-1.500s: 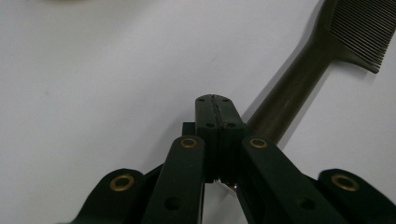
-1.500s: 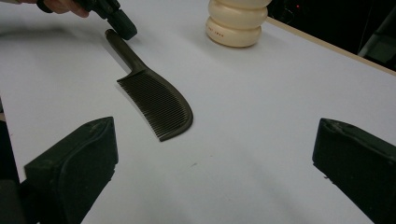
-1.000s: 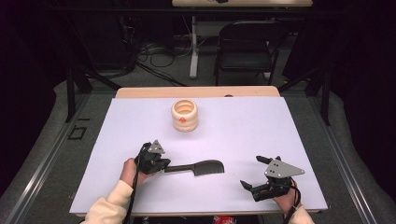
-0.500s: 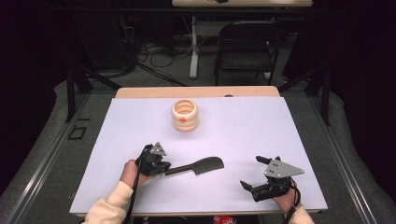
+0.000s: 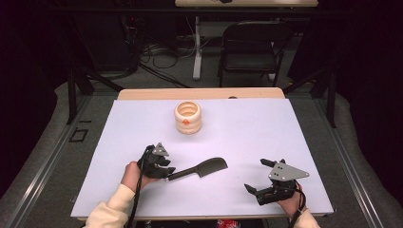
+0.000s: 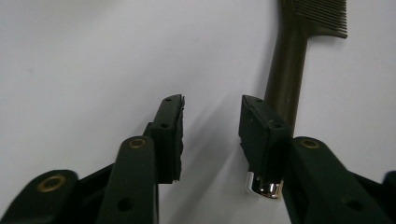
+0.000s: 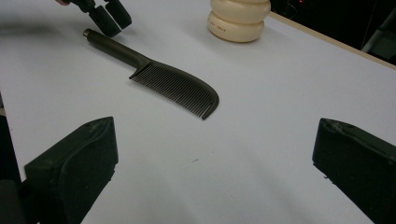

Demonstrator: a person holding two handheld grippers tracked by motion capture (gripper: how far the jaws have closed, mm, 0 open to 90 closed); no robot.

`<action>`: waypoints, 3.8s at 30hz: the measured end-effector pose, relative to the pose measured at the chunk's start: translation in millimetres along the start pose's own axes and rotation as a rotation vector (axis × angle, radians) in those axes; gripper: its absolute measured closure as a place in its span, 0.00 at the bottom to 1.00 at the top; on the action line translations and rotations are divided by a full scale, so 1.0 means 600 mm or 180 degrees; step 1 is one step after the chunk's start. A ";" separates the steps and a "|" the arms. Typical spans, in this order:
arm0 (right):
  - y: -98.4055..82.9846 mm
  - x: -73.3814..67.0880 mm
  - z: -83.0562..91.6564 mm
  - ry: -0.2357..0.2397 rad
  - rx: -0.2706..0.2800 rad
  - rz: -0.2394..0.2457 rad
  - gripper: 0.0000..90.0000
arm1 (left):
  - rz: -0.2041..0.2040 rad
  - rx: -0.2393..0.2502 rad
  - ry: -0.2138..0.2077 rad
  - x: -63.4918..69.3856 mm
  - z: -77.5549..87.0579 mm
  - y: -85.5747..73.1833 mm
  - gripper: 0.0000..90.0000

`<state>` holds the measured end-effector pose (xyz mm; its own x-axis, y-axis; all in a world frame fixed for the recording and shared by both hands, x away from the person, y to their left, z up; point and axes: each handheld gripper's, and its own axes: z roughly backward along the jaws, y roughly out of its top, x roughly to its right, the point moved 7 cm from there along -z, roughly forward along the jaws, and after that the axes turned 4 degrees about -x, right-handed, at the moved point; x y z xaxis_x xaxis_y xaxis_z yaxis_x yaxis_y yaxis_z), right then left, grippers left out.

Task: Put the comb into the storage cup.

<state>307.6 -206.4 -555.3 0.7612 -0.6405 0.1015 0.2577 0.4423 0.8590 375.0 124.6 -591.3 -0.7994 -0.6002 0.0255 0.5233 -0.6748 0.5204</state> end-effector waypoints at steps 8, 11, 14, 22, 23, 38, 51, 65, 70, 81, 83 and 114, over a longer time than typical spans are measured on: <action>-0.001 0.001 -0.001 -0.0003 -0.0015 0.0017 0.00 | -0.0023 -0.0005 0.0119 -0.006 0.014 0.013 0.32; -0.001 0.000 -0.002 0.0006 -0.0020 0.0009 0.00 | -0.0090 -0.0046 0.0171 -0.003 0.017 0.020 0.23; -0.001 0.000 -0.002 0.0010 -0.0020 0.0010 0.00 | -0.0141 -0.0069 0.0153 0.002 0.018 0.026 0.18; -0.001 -0.001 -0.003 0.0020 -0.0019 0.0002 0.00 | -0.0211 -0.0147 0.0155 0.011 0.013 0.038 0.05; -0.001 -0.001 -0.003 0.0019 -0.0023 0.0001 0.00 | -0.0232 -0.0157 0.0166 0.012 0.011 0.039 0.03; -0.002 -0.001 -0.004 0.0037 -0.0031 -0.0021 0.00 | -0.0466 -0.0318 0.0195 0.038 -0.009 0.059 0.00; -0.003 -0.002 -0.006 0.0058 -0.0052 -0.0021 0.00 | -0.0771 -0.0589 0.0142 0.058 -0.026 0.071 0.21; -0.004 -0.003 -0.008 0.0090 -0.0086 -0.0053 0.00 | -0.0934 -0.0896 -0.0038 0.078 -0.054 0.081 0.62; -0.004 -0.004 -0.009 0.0101 -0.0100 -0.0050 0.00 | -0.1003 -0.0976 -0.0053 0.081 -0.059 0.083 0.69; -0.005 -0.005 -0.010 0.0104 -0.0114 -0.0043 0.00 | -0.1160 -0.1079 -0.0070 0.086 -0.061 0.088 0.79; -0.005 -0.004 -0.010 0.0097 -0.0116 -0.0046 0.00 | -0.1173 -0.1096 -0.0079 0.086 -0.061 0.088 0.79; -0.005 -0.003 -0.009 0.0080 -0.0117 -0.0031 0.00 | -0.0898 -0.0633 -0.0105 0.079 -0.027 0.081 0.80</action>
<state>308.7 -203.4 -560.6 0.7731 -0.6291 0.0804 0.2863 0.4593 0.8409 367.5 56.4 -578.8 -0.9282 -0.3660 -0.0664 0.3249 -0.8847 0.3344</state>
